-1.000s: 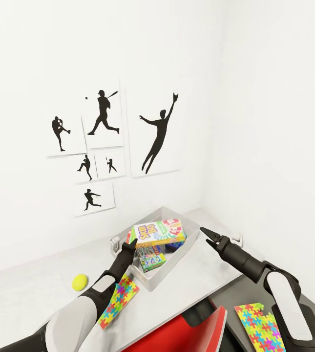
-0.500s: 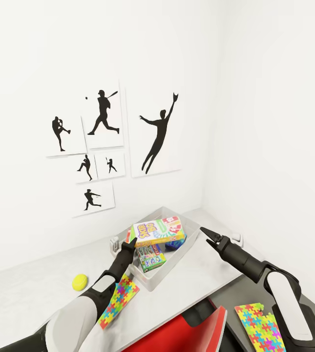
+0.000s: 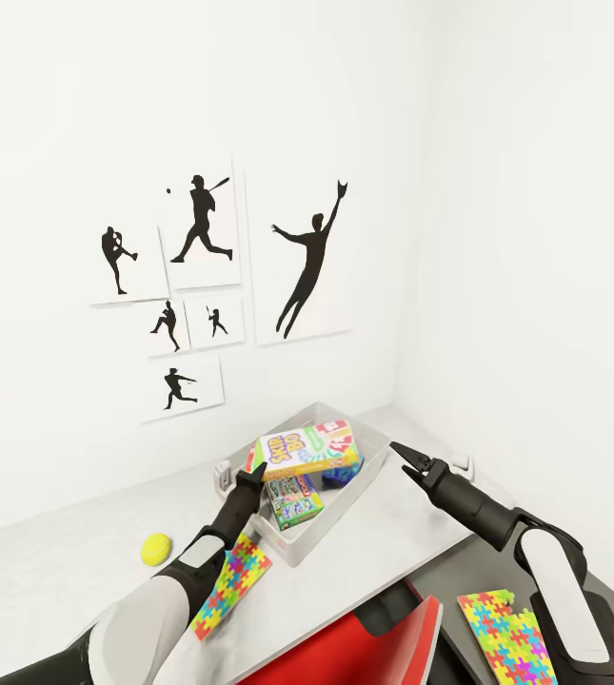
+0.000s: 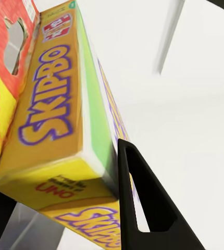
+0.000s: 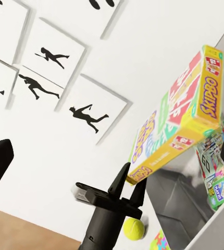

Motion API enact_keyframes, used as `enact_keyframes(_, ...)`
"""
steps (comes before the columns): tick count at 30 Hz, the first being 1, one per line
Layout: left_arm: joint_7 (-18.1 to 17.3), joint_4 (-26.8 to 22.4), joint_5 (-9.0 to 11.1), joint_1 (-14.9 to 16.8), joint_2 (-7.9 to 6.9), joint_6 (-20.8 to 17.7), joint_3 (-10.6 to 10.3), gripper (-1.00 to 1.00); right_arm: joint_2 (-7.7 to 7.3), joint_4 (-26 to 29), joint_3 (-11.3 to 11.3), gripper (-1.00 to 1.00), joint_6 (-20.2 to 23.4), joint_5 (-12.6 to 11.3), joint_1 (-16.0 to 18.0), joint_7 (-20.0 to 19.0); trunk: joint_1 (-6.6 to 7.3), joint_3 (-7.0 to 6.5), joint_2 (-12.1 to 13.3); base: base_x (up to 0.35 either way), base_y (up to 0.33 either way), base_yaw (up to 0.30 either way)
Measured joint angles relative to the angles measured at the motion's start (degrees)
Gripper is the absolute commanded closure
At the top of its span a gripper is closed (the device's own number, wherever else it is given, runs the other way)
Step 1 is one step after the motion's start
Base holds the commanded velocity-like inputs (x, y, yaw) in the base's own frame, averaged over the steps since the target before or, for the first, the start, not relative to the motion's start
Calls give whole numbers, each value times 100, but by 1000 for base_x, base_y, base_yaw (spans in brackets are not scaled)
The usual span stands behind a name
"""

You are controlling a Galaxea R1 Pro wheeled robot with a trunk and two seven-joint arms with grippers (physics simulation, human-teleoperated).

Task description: Put all the toys in the child's room - the three board games (two on the bed and one on the table), the two jigsaw puzzles on the table, and the tennis ball on the table - inside the toy box on the table in the child's room.

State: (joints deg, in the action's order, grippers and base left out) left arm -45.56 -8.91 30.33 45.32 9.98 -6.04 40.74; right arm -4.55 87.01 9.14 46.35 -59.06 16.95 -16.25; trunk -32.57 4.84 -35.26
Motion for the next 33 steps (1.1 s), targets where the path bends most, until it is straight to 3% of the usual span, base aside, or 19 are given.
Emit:
enact_keyframes(16,49,18,91,0,0,21,199,100,14,0,-9,-100,-6,0,2,8,0,0,0,0,0,0)
enact_keyframes(29,75,44,99,0,0,-3,236,100,15,0,-12,-100,-6,0,1,9,0,0,0,0,0,0)
enact_keyframes(33,75,43,250,0,0,-4,326,100,15,0,-9,-100,-6,0,0,4,0,0,0,0,0,0)
